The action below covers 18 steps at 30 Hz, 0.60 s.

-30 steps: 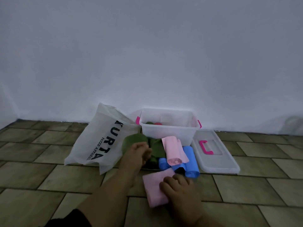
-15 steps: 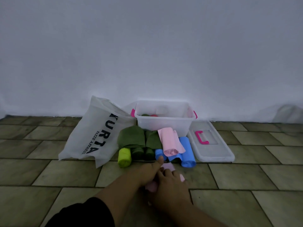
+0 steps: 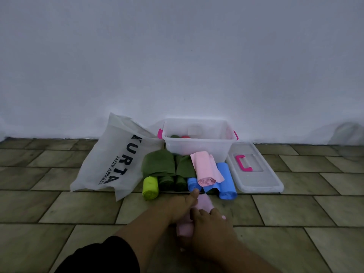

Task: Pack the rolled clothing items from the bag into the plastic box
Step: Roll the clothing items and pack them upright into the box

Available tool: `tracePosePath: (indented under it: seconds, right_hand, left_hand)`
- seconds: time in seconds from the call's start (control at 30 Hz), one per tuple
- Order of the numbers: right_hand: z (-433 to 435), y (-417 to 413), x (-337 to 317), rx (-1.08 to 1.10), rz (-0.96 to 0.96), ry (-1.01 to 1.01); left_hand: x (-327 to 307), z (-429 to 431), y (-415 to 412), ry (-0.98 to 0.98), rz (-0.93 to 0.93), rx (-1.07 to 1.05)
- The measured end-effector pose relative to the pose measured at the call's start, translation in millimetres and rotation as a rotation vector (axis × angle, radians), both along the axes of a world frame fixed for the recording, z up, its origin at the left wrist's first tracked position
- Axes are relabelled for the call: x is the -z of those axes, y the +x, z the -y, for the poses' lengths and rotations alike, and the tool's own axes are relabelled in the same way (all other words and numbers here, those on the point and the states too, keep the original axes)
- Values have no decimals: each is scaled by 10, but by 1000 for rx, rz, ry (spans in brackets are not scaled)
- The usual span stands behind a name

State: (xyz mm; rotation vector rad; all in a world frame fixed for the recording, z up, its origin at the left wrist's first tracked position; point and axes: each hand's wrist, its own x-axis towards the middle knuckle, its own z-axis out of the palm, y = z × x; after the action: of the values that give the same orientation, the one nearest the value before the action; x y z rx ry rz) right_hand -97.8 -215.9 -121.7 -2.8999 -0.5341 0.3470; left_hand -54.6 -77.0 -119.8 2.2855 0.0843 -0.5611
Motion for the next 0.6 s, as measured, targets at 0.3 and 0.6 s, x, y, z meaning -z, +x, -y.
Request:
tracePosePath:
  seconds: [0.3, 0.6]
  right_hand:
    - [427, 186, -209, -123, -180, 150]
    - [428, 382, -184, -133, -274, 263]
  left_hand:
    - [-29, 4, -39, 76, 25, 52]
    - [47, -1, -340, 148, 460, 158]
